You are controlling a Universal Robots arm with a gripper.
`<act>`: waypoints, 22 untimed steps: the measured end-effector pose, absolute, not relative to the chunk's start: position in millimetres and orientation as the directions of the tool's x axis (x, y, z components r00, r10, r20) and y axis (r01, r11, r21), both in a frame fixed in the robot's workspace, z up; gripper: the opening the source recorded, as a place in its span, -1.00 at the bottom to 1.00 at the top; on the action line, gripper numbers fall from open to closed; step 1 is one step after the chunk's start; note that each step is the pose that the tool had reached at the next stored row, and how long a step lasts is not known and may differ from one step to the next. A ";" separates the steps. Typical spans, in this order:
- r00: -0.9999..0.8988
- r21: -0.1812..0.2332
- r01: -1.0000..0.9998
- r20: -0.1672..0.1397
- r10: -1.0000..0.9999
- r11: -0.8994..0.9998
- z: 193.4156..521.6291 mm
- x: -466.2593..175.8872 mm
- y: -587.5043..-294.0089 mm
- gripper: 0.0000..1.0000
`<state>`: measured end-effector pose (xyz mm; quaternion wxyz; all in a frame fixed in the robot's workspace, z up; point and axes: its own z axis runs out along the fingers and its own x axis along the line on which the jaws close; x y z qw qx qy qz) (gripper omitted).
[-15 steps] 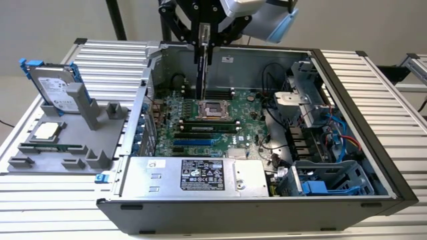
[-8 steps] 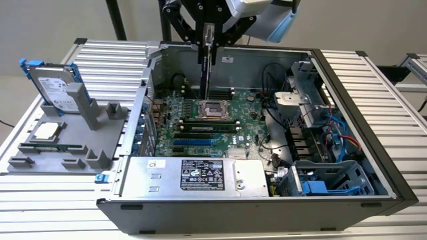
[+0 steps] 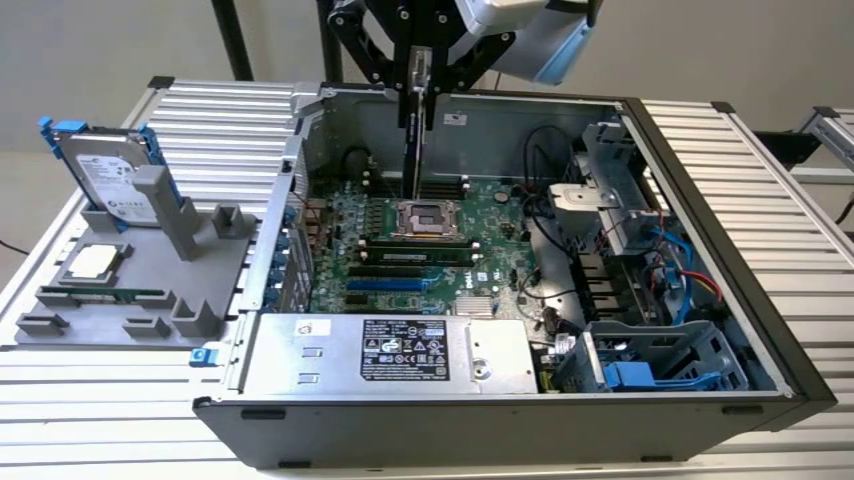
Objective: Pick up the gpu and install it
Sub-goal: 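Insert the gpu into the slot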
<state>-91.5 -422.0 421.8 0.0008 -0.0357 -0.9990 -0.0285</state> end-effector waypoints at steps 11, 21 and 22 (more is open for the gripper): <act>-0.997 0.057 0.071 0.004 0.071 0.996 421.8 -84.0 -422.0 -1.00; -0.999 0.057 0.043 0.004 0.043 0.997 421.8 -83.6 -422.0 -1.00; -0.999 0.057 0.035 0.004 0.035 0.998 421.8 -83.6 -422.0 -1.00</act>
